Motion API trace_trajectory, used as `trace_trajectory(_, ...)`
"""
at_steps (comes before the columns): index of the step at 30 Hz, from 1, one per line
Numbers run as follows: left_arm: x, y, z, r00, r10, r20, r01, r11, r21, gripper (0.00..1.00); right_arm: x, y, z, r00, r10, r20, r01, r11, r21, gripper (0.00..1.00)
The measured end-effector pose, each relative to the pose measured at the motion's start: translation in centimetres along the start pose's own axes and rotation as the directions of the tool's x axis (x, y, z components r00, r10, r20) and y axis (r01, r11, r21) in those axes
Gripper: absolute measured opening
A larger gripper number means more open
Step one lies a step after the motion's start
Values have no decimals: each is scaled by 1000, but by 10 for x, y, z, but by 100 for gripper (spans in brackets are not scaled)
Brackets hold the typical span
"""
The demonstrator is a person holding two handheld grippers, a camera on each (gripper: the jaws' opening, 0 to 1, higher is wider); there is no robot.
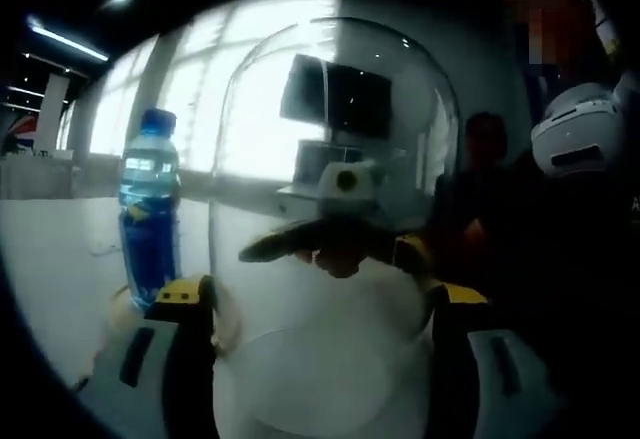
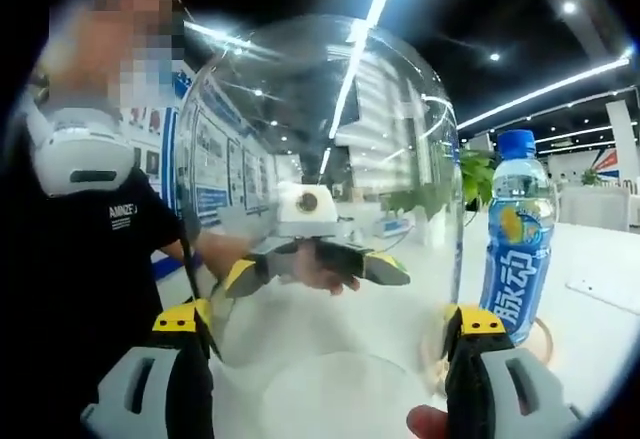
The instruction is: Open the cover put in the Mizone put the cover back on
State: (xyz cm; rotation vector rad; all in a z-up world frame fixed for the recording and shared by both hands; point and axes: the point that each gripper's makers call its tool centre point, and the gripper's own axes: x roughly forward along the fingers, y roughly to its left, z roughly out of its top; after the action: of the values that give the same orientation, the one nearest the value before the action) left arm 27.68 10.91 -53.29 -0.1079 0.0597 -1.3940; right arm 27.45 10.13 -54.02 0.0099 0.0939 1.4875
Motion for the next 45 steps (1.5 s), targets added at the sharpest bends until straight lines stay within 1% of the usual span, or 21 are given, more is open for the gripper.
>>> trace_trajectory(5, 2, -1, -1, 1000, -9, -26, 9, 1000, 8, 75, 1, -1, 2, 999, -1, 47, 1, 1000, 2, 90)
trace_trajectory(8, 3, -2, 0, 1000, -9, -25, 9, 1000, 5, 76, 1, -1, 4, 998, 4, 55, -5, 1000, 2, 90)
trace_trajectory(11, 5, -2, 1, 999, -6, -37, 6, 1000, 4, 77, 2, -1, 5, 999, 11, 53, -11, 1000, 0, 90)
trace_trajectory(14, 6, -5, 1, 999, -5, -49, 6, 1000, 4, 77, 2, 1, 6, 1000, 11, 26, -11, 1000, -1, 90)
trace_trajectory(17, 10, -8, 0, 998, 9, -63, -8, 1000, 9, 79, 2, 0, 5, 1000, 3, 7, -3, 1000, -1, 90)
trace_trajectory(20, 10, -6, 0, 997, 20, -69, -20, 1000, 7, 80, 2, -2, 4, 1000, -2, -3, 2, 1000, 0, 90)
trace_trajectory(25, 8, -5, 3, 999, 25, -41, -26, 999, -20, 80, 1, -2, 7, 1000, -8, 21, 8, 999, 32, 90)
trace_trajectory(29, 6, -9, 10, 999, 27, -28, -27, 1000, -8, 80, 0, 1, 16, 999, -9, 43, 9, 1000, 11, 90)
trace_trajectory(32, 6, -11, 16, 999, 26, -22, -26, 1000, -9, 81, -1, 5, 28, 998, -12, 62, 11, 1000, 1, 90)
trace_trajectory(34, 6, -12, 20, 999, 22, -23, -23, 1000, -16, 81, -2, 5, 33, 998, -14, 62, 14, 1000, -4, 90)
trace_trajectory(36, 6, -15, 22, 1000, 20, -20, -20, 1000, -17, 81, 1, 11, 35, 998, -14, 53, 14, 1000, -7, 90)
trace_trajectory(39, 6, -17, 29, 1000, 26, -15, -26, 999, -20, 82, 0, 9, 38, 999, -10, 45, 10, 1000, -2, 90)
trace_trajectory(43, 5, -17, 41, 999, 35, -8, -35, 999, -22, 82, -1, 10, 46, 998, -8, 67, 7, 1000, 11, 90)
trace_trajectory(45, 4, -17, 47, 999, 39, -6, -39, 999, -18, 82, -2, 10, 55, 996, -7, 92, 6, 1000, 13, 90)
